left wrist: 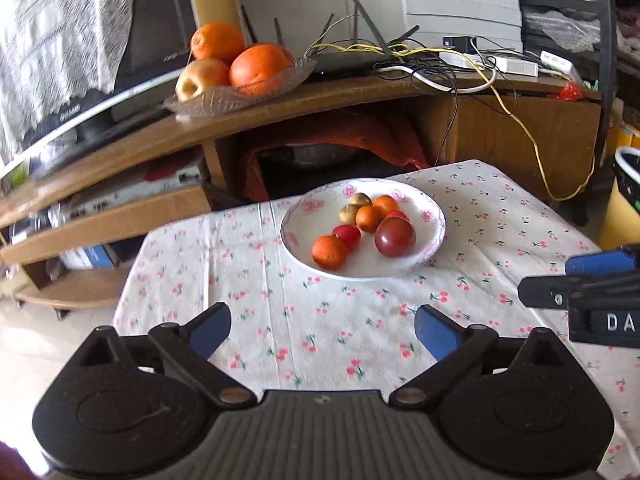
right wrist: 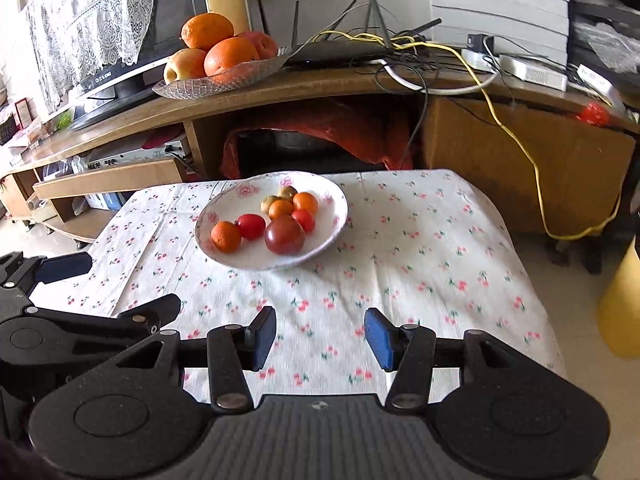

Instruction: Organize fruits

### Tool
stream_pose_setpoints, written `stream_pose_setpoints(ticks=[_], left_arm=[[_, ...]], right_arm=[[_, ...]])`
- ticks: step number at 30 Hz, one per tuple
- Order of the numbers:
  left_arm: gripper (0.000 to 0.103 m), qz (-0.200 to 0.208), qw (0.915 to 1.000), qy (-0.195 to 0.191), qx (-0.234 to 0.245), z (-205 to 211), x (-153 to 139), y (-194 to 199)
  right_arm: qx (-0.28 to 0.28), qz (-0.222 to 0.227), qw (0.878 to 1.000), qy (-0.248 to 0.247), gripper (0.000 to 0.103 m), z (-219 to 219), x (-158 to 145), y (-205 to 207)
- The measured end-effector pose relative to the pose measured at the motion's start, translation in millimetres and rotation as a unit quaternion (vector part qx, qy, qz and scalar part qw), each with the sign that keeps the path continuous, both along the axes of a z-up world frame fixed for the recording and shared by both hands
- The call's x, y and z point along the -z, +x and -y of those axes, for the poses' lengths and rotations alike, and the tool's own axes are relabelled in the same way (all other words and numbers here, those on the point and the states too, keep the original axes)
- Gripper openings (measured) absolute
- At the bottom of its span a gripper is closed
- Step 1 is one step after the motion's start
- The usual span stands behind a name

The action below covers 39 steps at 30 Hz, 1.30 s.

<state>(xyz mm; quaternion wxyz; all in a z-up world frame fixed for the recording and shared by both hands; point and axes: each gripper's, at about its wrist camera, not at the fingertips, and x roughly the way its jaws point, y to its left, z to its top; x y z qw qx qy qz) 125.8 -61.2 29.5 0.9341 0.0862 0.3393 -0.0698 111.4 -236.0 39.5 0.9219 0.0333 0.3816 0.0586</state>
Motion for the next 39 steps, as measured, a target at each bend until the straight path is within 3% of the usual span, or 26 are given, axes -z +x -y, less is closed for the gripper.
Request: stream_pose_setpoints(ticks=[15, 39], left_arm=[[0.103, 0.002, 0.9996, -0.018, -0.023, -6, -4, -23], [0.103, -0.007, 0.9997, 0.010, -0.020, -1, 7, -22]], right_arm=[[0.007, -0.002, 1.000, 0.010, 0.048, -4, 1, -29], [0.008, -0.016, 1.000, 0.002, 0.049, -6, 9, -26]])
